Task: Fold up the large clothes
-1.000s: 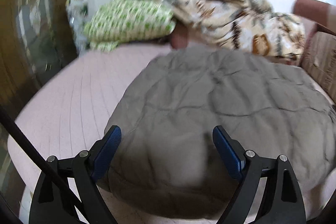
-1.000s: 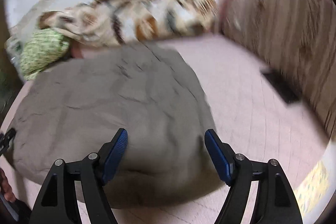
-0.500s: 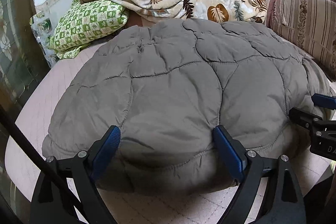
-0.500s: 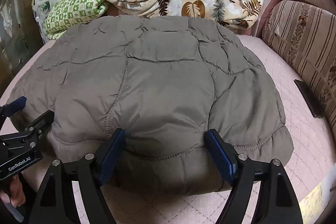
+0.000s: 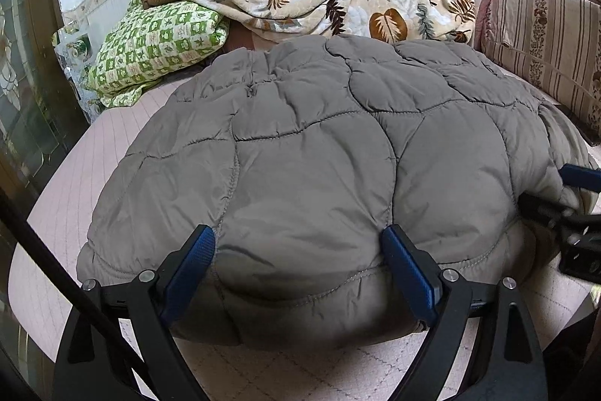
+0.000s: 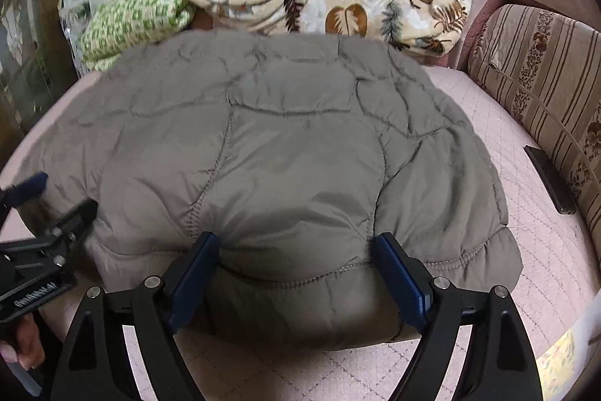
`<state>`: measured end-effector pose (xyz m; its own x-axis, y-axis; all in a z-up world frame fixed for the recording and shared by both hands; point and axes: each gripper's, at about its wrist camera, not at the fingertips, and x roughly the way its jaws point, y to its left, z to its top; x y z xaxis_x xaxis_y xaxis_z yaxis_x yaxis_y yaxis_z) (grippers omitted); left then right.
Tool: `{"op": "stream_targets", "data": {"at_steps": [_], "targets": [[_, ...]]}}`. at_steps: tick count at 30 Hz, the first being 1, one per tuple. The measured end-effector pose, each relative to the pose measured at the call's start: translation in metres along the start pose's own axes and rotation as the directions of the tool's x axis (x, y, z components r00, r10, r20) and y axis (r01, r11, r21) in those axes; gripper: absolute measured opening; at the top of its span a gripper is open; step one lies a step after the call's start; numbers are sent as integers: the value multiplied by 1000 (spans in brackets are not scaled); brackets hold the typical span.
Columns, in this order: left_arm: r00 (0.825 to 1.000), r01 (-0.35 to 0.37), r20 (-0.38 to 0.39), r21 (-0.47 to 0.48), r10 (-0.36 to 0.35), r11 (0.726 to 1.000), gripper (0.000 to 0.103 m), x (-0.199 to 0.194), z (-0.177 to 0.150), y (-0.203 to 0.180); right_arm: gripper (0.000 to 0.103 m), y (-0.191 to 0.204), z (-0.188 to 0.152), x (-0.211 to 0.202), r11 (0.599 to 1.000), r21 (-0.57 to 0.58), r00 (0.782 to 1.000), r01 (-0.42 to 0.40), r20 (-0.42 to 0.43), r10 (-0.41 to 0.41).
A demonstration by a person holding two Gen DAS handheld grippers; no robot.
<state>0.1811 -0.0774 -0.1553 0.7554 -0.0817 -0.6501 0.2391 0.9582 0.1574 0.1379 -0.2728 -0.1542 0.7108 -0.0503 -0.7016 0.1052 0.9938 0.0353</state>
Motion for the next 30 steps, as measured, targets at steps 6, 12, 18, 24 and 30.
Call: {"op": "stream_targets", "data": {"at_steps": [6, 12, 18, 24, 30], "targets": [[1000, -3, 4, 6, 3, 1000, 91, -4, -1, -2, 88, -16, 11, -26, 997, 70, 989, 10, 150, -21], [1000, -2, 5, 7, 2, 1000, 91, -6, 0, -2, 88, -41, 12, -2, 978, 208, 999, -22, 44, 13], [1000, -3, 5, 7, 3, 1000, 91, -6, 0, -2, 94, -31, 10, 9, 987, 161, 1000, 13, 1, -13], [1000, -3, 8, 6, 3, 1000, 91, -6, 0, -2, 94, -33, 9, 6, 988, 153, 1000, 12, 5, -13], [999, -4, 33, 3, 4, 1000, 91, -13, 3, -4, 94, -42, 13, -19, 981, 186, 990, 49, 120, -72]]}}
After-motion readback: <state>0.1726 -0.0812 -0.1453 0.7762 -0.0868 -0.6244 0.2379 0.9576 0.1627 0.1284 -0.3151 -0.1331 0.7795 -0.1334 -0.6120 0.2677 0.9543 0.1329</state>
